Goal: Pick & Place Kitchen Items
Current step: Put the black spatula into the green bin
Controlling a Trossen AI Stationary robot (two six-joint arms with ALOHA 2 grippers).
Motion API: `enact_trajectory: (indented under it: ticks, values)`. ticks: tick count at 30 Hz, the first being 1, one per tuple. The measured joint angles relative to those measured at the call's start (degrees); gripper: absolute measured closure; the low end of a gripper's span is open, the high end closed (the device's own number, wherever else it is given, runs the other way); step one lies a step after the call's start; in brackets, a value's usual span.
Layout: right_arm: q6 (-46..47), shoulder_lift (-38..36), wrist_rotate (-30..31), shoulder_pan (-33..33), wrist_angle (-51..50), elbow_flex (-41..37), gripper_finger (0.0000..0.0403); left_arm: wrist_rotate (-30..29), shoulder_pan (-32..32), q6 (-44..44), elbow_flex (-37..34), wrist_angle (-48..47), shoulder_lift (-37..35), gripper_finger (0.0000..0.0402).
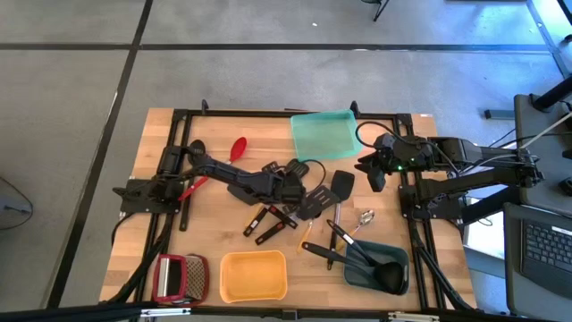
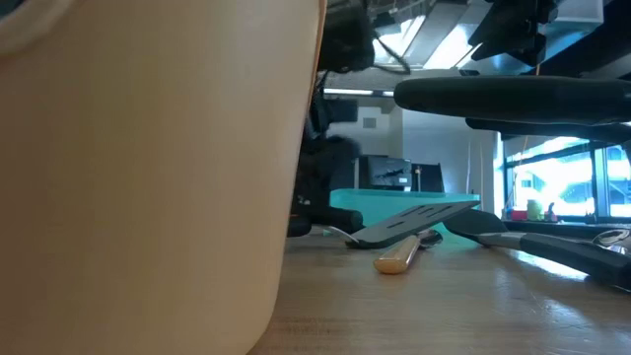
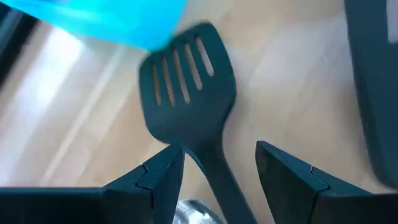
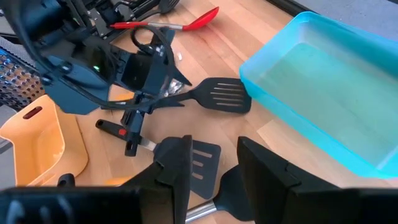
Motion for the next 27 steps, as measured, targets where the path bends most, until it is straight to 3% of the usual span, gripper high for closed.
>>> enact_trajectory:
  ticks: [5, 13, 27]
  values:
    - [-0.6, 0.0, 0.0, -0.3, 0.0, 0.0, 0.0272, -1.7, 0.1, -0.3, 2.8, -0.1, -0.1, 0.0208]
    - [-1.4, 0.0, 0.0, -0.3, 0.2, 0.0, 0.0272, -0.2, 2.0, -8.4, 2.1, -5.2, -0.1, 0.0208]
    - [-1.5, 0.0, 0.0, -0.3, 0.2, 0.0, 0.0272, 6.1, 3.1, -13.6, 2.2, -5.3, 2.1, 0.0208]
